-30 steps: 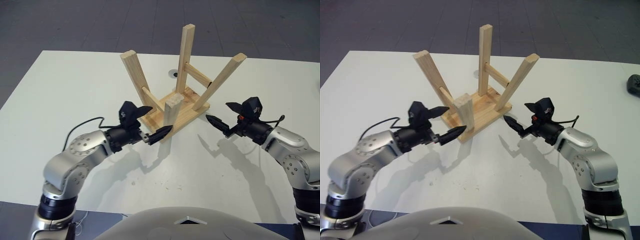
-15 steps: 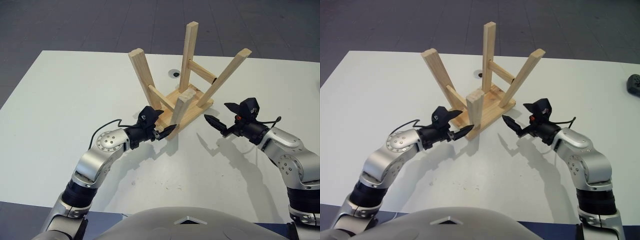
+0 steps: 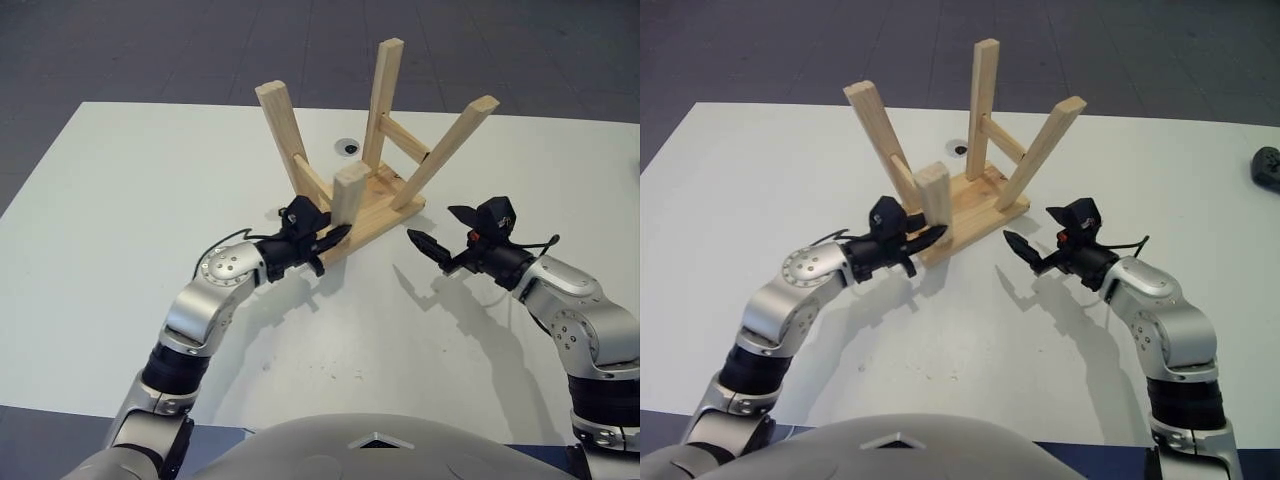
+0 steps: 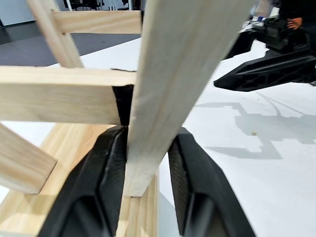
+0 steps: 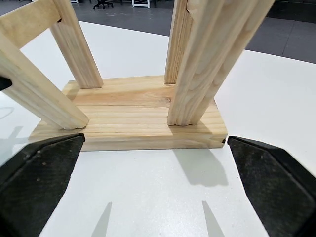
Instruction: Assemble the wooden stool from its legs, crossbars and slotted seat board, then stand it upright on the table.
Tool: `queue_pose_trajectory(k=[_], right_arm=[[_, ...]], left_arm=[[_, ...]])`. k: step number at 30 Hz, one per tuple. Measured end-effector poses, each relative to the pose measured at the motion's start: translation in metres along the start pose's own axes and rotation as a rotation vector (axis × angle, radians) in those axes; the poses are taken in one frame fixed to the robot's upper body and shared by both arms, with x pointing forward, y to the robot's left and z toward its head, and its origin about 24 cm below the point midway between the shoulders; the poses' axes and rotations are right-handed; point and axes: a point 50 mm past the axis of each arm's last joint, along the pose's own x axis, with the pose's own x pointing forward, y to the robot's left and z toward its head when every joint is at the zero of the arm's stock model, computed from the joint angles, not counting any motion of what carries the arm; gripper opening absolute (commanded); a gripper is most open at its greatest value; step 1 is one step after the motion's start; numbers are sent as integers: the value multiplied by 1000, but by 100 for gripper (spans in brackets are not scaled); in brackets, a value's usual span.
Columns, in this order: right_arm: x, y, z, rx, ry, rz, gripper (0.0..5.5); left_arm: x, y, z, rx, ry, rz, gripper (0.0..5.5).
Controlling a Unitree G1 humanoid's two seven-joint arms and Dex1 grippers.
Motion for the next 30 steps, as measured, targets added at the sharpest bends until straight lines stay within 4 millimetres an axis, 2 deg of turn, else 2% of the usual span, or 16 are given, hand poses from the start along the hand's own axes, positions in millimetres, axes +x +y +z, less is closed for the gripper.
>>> queue_pose_trajectory(k=[5, 7, 9, 13, 16, 19, 24, 27, 28, 30], right_arm=[[-12, -2, 3, 91, -19, 166, 540], [-20, -2, 6, 166, -12, 281, 540], [-24, -7, 6, 214, 1, 326, 540], [-20, -24, 15, 238, -13, 299, 540], [-19, -26, 20, 231, -20, 310, 540], [-22, -24, 19, 230, 5, 349, 540], [-36, -23, 16, 229, 101, 460, 540], [-38, -23, 15, 212, 146, 510, 540], [-37, -23, 14, 210, 156, 515, 540], [-34, -23, 15, 196, 160, 531, 540]], left_arm=[[-33, 20, -4, -5, 27, -65, 112], [-46, 29, -1, -39, 41, -117, 112], [-54, 34, 3, -55, 56, -170, 112], [-40, 24, 5, 124, 101, -247, 107], [-31, 10, 1, 294, 91, -311, 103], [-28, 4, -3, 392, 55, -337, 103], [-28, 10, -8, 416, 35, -327, 103], [-29, 21, -8, 419, 42, -295, 103], [-29, 25, -7, 418, 46, -281, 141], [-32, 37, -7, 430, 75, -241, 170]])
